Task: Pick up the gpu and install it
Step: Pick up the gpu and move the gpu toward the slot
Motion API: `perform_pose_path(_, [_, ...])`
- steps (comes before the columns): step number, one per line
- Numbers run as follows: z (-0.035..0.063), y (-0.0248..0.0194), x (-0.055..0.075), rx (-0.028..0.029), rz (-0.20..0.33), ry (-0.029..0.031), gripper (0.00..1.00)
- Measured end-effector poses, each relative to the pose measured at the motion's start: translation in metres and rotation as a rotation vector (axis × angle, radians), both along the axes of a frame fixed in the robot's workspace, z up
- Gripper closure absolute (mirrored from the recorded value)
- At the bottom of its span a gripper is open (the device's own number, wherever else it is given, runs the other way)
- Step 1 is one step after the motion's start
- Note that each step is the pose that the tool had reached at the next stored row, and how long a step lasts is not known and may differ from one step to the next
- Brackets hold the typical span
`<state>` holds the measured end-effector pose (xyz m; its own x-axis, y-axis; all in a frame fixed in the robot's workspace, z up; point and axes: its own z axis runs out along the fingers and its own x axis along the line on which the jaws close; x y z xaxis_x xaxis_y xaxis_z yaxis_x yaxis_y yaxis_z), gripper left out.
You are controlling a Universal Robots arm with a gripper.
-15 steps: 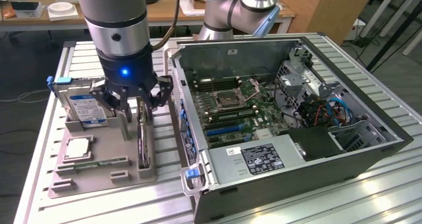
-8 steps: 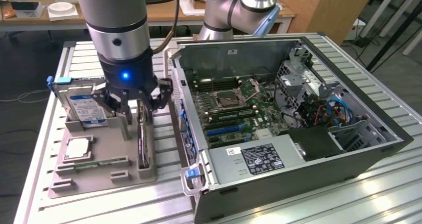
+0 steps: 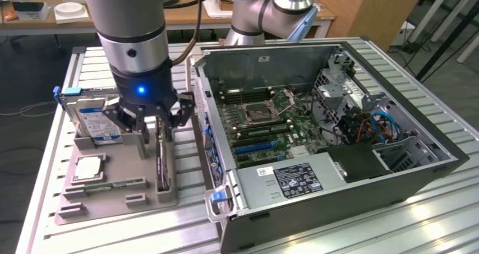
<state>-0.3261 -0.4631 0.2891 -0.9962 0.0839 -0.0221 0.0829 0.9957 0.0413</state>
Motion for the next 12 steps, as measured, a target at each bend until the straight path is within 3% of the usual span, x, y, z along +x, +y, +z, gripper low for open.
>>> perform_pose_path(12, [-0.0095, -0.0016, -0.0009, 0.0000, 0.000, 0.0000, 0.53])
